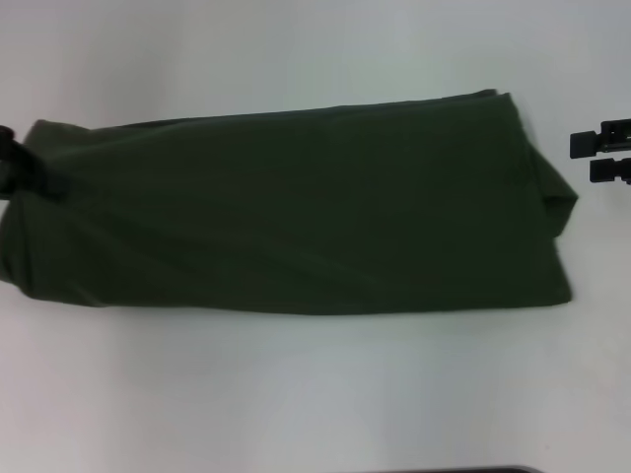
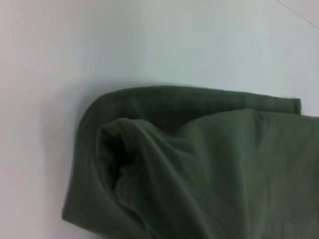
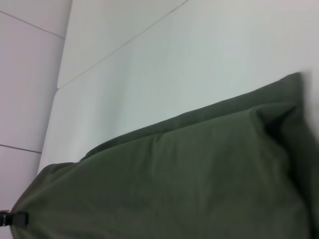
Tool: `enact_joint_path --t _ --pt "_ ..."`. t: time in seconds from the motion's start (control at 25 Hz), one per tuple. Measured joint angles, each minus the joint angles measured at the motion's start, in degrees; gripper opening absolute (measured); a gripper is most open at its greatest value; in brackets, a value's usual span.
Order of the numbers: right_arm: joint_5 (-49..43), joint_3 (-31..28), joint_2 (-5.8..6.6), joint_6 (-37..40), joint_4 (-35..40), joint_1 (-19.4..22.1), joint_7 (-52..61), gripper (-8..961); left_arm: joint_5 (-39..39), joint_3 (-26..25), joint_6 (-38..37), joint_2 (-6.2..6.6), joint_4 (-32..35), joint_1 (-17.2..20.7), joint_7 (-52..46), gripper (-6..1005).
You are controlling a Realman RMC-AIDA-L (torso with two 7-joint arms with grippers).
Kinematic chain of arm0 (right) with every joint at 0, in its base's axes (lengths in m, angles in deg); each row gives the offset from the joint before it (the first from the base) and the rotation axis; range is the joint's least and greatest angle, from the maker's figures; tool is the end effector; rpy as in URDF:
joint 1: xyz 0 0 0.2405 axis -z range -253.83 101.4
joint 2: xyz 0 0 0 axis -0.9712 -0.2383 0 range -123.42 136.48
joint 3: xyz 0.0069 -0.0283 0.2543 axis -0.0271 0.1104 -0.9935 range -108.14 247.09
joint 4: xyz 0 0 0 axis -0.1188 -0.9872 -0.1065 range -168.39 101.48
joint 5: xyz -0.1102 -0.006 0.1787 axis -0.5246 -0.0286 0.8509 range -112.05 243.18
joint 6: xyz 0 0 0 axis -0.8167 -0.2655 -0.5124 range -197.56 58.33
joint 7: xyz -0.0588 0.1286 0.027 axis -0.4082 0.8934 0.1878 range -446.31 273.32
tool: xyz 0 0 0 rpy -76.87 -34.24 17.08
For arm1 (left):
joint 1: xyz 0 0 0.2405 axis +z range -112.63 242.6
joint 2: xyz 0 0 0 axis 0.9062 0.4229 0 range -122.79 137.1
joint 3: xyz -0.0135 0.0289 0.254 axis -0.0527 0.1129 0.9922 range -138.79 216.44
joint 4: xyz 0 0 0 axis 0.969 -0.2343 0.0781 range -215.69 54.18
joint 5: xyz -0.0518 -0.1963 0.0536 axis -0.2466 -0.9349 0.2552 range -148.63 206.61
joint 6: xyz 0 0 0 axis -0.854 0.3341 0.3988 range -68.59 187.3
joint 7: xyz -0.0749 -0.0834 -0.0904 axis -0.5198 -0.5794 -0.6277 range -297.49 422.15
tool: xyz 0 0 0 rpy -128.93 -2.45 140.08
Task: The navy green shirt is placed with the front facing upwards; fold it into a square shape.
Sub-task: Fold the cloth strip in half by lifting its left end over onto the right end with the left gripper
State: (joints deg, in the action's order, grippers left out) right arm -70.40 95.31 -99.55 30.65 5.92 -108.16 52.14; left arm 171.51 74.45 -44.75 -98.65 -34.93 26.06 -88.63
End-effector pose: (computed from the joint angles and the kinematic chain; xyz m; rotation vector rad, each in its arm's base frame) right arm 0.3198 0.3235 0.1041 -2.1861 2.0045 0.4612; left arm -0.2791 0.3503 0.1060 -2.2198 -2.0409 -0.0723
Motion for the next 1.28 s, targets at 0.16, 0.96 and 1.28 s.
enact_joint_path --t 0.16,0.96,1.28 --pt "0.00 0.00 0.00 -0.11 0.00 0.04 0.14 794 0.10 0.03 0.45 1.82 -0.03 0.50 -0.54 84" --pt "-0.01 0.00 -0.10 -0.06 0.00 -0.12 0.24 795 -12.02 -3.05 -9.61 -2.48 0.08 -2.77 0.47 101" --pt "0.00 0.29 -0.46 -0.01 0.01 -0.07 0.16 794 -13.98 -2.86 -8.25 -11.62 -0.12 -8.67 0.09 108"
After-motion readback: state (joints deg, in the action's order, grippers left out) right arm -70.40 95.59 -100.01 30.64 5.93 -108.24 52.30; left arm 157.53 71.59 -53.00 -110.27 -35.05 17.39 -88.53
